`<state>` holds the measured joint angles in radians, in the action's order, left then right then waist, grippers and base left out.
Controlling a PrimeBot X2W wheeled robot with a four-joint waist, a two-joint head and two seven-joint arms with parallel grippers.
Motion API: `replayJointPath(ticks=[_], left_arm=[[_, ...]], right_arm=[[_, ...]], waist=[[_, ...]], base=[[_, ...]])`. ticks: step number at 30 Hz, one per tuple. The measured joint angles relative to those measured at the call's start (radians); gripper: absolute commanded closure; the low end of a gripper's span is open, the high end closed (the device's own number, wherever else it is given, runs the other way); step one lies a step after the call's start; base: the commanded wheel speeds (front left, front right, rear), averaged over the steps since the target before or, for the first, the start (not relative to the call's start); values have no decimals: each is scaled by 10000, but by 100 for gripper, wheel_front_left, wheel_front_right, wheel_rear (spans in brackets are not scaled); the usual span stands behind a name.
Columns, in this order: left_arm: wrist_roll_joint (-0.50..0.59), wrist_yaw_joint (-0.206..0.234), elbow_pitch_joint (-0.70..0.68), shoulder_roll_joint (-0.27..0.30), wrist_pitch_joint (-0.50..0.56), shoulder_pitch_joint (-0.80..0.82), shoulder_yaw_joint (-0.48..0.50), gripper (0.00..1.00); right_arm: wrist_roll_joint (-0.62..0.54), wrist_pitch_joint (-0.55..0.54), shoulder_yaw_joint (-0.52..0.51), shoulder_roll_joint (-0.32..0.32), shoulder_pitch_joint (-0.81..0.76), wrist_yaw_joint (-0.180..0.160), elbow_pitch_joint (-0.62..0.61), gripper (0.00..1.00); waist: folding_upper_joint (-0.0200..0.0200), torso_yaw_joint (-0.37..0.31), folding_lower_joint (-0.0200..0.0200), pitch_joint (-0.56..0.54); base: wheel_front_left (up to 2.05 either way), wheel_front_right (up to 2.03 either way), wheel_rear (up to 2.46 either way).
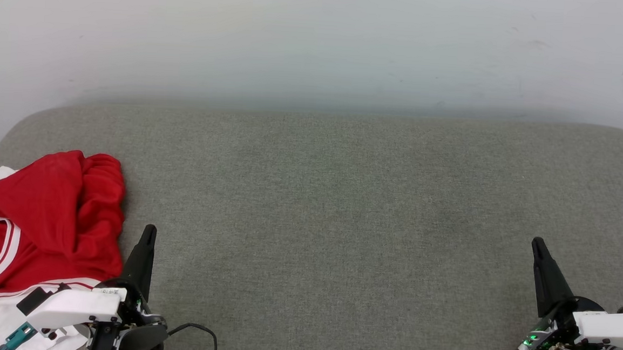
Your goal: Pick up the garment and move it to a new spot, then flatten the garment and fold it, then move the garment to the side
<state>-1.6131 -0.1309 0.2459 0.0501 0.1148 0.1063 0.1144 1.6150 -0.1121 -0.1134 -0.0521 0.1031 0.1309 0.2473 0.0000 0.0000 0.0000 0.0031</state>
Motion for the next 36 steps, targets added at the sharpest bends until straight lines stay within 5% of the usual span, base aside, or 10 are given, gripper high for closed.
replayJointPath(ticks=[12,13,30,36], left_arm=[[0,0,0,0,0,0,0,100],[0,2,67,-4,-4,-25,-12,0],[376,4,-337,-12,-681,-353,-861,0],[1103,4,-775,17,-959,-354,-1081,0]], right_arm=[[0,0,0,0,0,0,0,100],[2,2,2,2,-41,0,56,0],[-280,692,472,35,-472,-4,-445,0],[-1235,953,546,36,-639,-4,-686,0]], waist=[[0,0,0,0],[0,0,0,0],[0,91,0,-32],[0,145,2,-54]], base=[[0,0,0],[0,0,0],[0,0,0],[0,0,0]])
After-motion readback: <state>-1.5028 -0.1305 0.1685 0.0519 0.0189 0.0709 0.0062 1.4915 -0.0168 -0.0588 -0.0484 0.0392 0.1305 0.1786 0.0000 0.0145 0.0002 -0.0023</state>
